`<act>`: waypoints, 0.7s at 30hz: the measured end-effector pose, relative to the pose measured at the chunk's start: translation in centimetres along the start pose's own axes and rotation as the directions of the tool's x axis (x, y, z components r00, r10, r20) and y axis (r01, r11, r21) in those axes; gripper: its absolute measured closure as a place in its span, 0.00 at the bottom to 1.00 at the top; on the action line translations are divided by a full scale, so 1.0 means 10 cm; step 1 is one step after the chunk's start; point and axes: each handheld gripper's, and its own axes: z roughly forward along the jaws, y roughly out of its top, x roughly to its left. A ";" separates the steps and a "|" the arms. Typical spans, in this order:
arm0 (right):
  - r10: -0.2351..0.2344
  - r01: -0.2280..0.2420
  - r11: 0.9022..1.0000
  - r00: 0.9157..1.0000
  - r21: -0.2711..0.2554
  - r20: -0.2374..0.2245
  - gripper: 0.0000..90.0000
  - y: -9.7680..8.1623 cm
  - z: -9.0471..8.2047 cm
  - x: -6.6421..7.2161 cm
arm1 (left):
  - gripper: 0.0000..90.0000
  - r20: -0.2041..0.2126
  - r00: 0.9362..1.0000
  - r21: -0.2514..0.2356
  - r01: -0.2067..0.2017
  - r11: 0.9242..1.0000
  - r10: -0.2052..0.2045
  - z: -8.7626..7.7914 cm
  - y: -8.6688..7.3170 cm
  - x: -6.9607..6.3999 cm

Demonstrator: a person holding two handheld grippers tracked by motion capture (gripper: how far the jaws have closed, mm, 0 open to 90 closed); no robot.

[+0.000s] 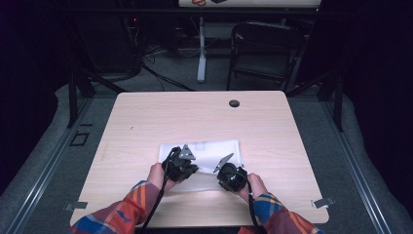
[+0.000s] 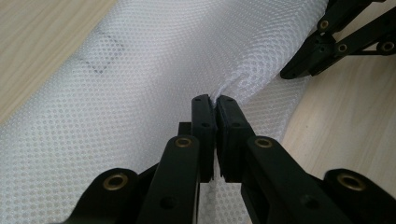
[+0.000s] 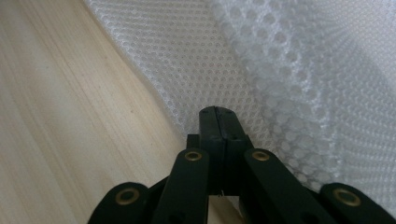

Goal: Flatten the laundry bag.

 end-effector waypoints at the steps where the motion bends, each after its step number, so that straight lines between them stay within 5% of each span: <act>1: 0.000 0.000 1.000 1.000 -0.001 0.000 1.00 0.00 0.00 0.00 | 0.96 -0.004 1.000 -0.001 0.001 1.000 -0.001 -0.01 0.00 0.01; 21: 0.001 0.000 1.000 0.999 0.024 -0.040 1.00 -0.03 -0.03 0.03 | 0.96 -0.035 0.999 -0.039 0.011 0.999 -0.012 -0.08 0.19 0.08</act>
